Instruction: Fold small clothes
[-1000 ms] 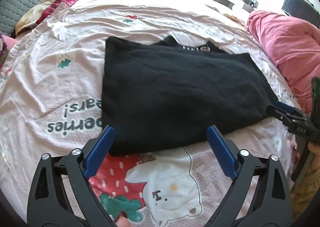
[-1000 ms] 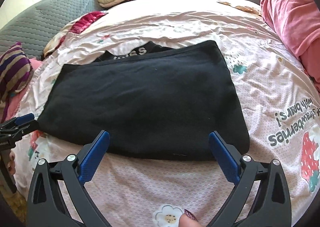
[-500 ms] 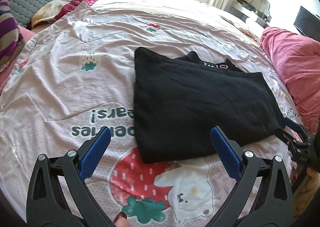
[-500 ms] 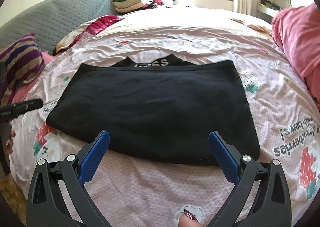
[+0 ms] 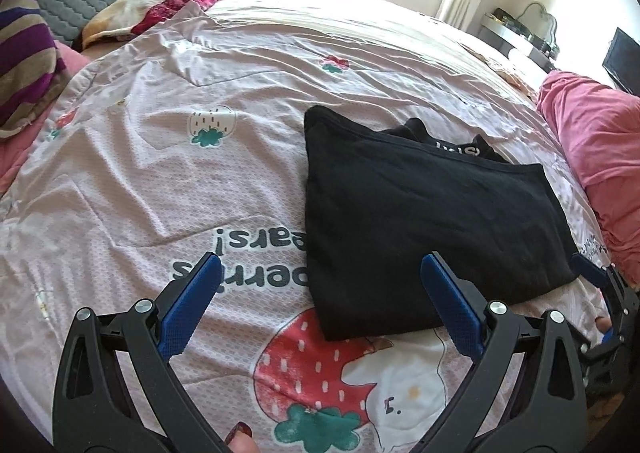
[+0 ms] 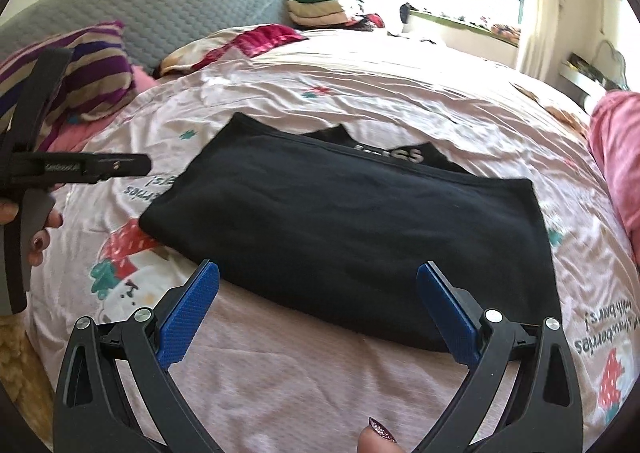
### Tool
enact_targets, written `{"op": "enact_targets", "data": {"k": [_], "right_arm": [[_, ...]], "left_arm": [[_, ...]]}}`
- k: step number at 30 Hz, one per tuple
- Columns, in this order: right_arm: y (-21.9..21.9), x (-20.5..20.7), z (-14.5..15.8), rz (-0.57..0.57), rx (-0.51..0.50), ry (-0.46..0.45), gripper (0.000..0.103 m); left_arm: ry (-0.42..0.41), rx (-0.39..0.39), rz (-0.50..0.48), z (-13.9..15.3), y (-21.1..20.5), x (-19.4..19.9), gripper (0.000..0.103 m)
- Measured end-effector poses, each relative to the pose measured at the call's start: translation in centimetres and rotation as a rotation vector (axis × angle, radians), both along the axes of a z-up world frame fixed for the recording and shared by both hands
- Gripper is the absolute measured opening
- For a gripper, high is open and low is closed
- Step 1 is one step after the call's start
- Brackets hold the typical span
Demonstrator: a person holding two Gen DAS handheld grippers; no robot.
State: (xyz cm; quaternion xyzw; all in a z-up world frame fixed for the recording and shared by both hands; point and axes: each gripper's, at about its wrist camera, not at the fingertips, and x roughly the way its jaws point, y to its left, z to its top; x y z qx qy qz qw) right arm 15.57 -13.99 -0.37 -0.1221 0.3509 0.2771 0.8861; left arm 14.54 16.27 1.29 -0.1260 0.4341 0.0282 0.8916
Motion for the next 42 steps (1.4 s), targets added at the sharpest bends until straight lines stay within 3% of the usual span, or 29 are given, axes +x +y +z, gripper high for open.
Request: {"op": "enact_targets", "data": {"k": [15, 25, 33, 42], "right_arm": [[6.2, -0.9, -1.8, 0.113, -0.102, -0.027, 0.099], [9.9, -1.1, -3.4, 0.177, -0.175, -0.033, 0.099], [12.4, -0.1, -6.5, 0.173, -0.319, -0.039, 0.099], [14.2, 2.1, -7.4, 0.153, -0.364, -0.107, 0.099]], "left_arm": [[0.024, 0.032, 0.093, -1.1, 3.3, 1.2, 0.093], [0.033, 0.03, 0.103, -1.4, 4.0, 1.8, 0.093], [0.067, 0.017, 0.114, -2.7, 4.6, 4.6, 0.093], [0.094, -0.024, 0.1, -4.2, 4.3, 6.8, 0.093]]}}
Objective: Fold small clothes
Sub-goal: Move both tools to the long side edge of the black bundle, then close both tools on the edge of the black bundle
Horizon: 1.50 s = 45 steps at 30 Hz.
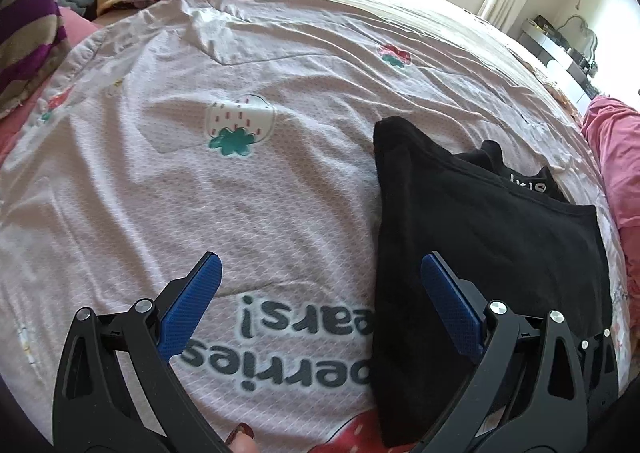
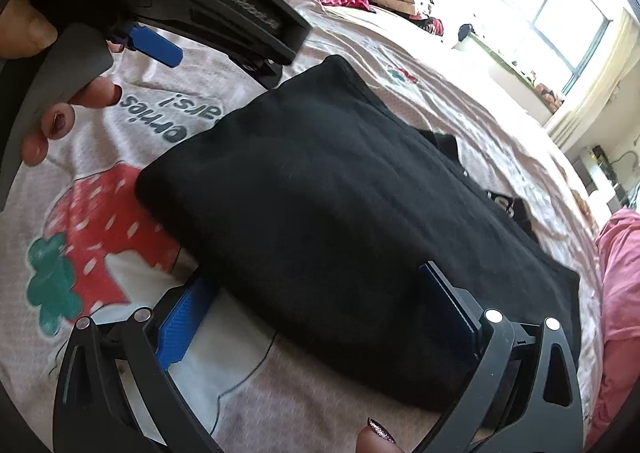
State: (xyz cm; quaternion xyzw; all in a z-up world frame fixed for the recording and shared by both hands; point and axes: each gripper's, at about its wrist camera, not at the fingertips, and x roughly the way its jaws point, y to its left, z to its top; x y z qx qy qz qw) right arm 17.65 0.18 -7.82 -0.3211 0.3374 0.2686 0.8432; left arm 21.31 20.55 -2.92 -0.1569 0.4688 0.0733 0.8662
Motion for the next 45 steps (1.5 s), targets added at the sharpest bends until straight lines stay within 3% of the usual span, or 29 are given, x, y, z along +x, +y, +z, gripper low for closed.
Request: {"op": "enact_targets", "data": {"k": [9, 10, 11, 13, 19, 23, 30, 32, 34, 36, 37, 39, 45], "right_arm": [[0.9, 1.5, -0.1, -0.045, -0.014, -0.097, 0.097], [0.8, 1.5, 0.1, -0.047, -0.004, -0.115, 0.093], [0.6, 1.5, 0.3, -0.041, 0.011, -0.117, 0.076], [0.1, 1.4, 0.7, -0.029, 0.051, -0.109, 0.066], [-1.1, 0.5, 1.8, 0.007, 0.095, -0.142, 0.022], [-2.6, 1.1, 2.4, -0.018, 0.169, -0.114, 0.015], [-4.6, 0.5, 3.7, -0.057, 0.249, -0.118, 0.011], [-5.2, 0.3, 4.0, -0.068, 0.268, -0.123, 0.01], [-5.6, 0.0, 4.1, -0.072, 0.281, -0.125, 0.01], [-5.9, -0.3, 4.2, -0.079, 0.286, -0.133, 0.01], [-5.8, -0.7, 4.3, -0.087, 0.288, -0.14, 0.01], [-6.1, -0.8, 4.5, -0.105, 0.302, -0.147, 0.01], [-8.0, -1.4, 5.1, -0.158, 0.383, -0.143, 0.01]], "left_arm": [[0.013, -0.025, -0.02, -0.8, -0.7, 1.0, 0.093], [0.012, -0.025, -0.02, -0.7, -0.8, 1.1, 0.093], [0.011, -0.027, -0.023, -0.7, -0.9, 1.2, 0.093], [0.014, -0.042, -0.032, -0.8, -1.0, 1.6, 0.093], [0.008, -0.168, -0.057, -0.9, -1.5, 3.0, 0.093], [-0.006, -0.206, -0.081, -0.7, -2.3, 3.5, 0.093], [-0.068, -0.321, -0.116, 0.0, -3.8, 4.2, 0.093], [-0.091, -0.341, -0.122, 0.4, -4.2, 4.4, 0.087], [-0.11, -0.366, -0.134, 0.8, -4.7, 4.5, 0.063], [-0.12, -0.368, -0.151, 1.2, -5.3, 4.7, 0.047], [-0.127, -0.363, -0.16, 1.3, -5.6, 4.7, 0.032], [-0.143, -0.363, -0.166, 1.5, -6.1, 4.6, 0.02], [-0.208, -0.348, -0.202, 3.6, -8.0, 3.7, 0.016]]}}
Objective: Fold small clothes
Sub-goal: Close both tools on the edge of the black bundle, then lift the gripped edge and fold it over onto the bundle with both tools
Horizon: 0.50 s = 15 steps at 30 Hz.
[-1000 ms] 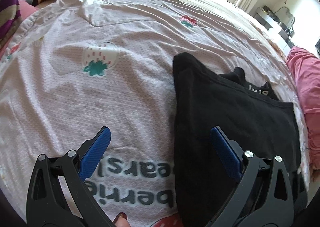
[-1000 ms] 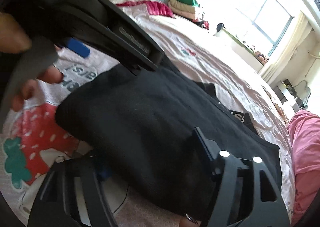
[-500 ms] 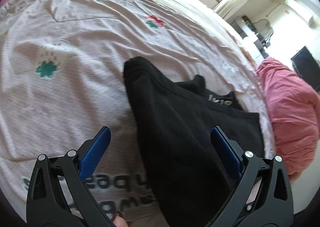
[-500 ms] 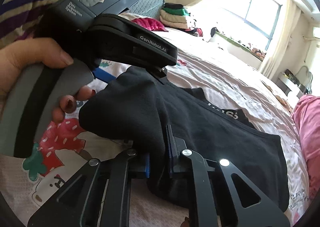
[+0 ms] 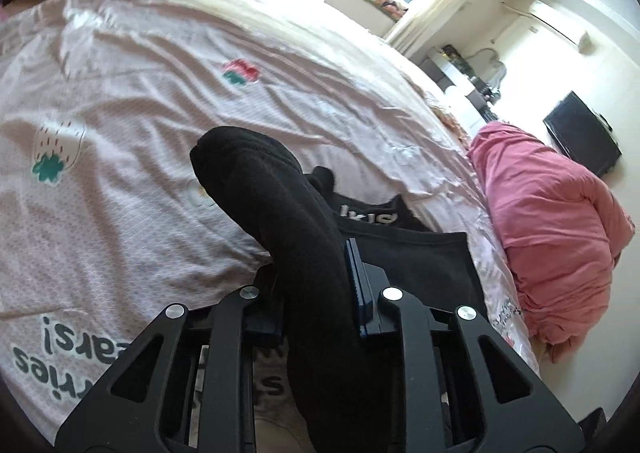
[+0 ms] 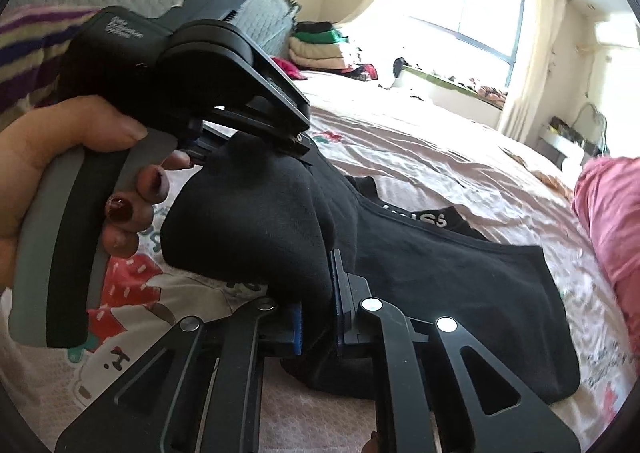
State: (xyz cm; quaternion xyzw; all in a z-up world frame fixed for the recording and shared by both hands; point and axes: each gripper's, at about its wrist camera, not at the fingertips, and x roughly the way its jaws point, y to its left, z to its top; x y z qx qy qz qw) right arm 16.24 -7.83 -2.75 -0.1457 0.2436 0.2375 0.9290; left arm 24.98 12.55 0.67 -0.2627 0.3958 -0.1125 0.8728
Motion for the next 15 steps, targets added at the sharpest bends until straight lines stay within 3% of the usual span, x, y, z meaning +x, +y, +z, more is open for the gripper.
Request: {"op": "enact_targets", "data": {"k": [15], "right_arm": [[-6.3, -1.2, 1.3, -0.133, 0.198, 0.008, 0.006]], "left_arm": [[-0.027, 0.103, -0.074, 5.0, -8.1, 0.1, 0.016]]}}
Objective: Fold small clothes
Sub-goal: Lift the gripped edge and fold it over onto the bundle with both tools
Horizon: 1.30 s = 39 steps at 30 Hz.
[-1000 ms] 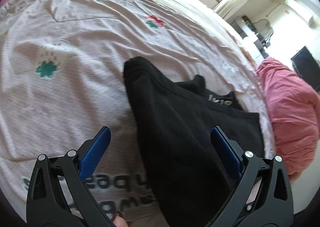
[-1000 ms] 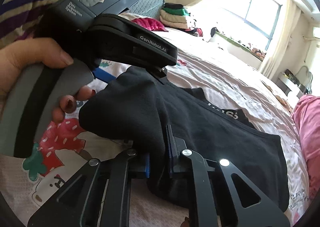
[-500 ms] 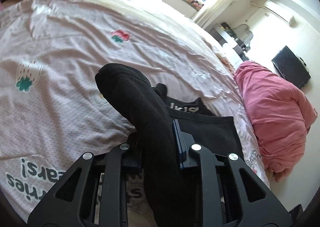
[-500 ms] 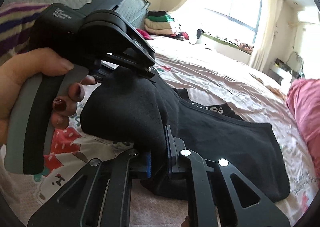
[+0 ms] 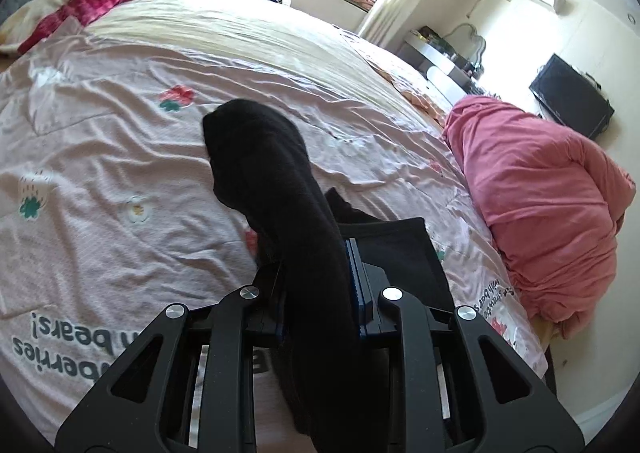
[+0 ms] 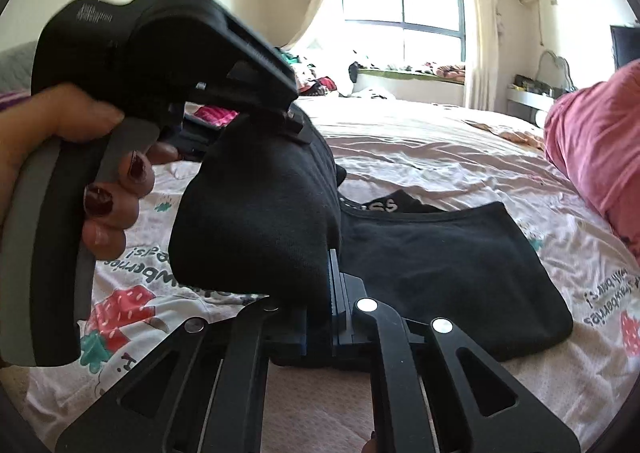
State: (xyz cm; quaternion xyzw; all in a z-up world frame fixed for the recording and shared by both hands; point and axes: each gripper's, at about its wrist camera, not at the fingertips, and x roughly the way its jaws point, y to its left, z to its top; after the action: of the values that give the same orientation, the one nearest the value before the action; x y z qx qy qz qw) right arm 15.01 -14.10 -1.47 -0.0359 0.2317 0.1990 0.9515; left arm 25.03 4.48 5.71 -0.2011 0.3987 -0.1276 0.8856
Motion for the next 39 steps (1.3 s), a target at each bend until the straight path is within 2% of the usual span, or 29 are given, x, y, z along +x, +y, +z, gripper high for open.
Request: {"op": "enact_targets", "data": {"k": [9, 16, 29, 36, 39], "right_arm": [[-4.0, 0.6, -0.3, -0.032, 0.103, 0.05, 0.006], [-7.3, 1.9, -1.2, -0.061, 0.242, 0.151, 0.006], [-12.1, 2.9, -2.5, -0.131, 0.404, 0.267, 0.006], [-14.9, 4.1, -4.7, -0.142, 0.576, 0.406, 0.009], [-16.4, 4.2, -5.6, -0.185, 0.628, 0.457, 0.021]], "left_arm": [[0.039, 0.069, -0.062, 0.7, -5.0, 1.5, 0.016], [0.11, 0.11, -0.098, -0.4, -8.7, 3.5, 0.016], [0.221, 0.181, -0.155, -2.6, -15.1, 6.5, 0.017], [0.304, 0.247, -0.177, -5.6, -18.7, 8.1, 0.026], [0.325, 0.239, -0.184, -6.2, -19.7, 8.7, 0.038]]}}
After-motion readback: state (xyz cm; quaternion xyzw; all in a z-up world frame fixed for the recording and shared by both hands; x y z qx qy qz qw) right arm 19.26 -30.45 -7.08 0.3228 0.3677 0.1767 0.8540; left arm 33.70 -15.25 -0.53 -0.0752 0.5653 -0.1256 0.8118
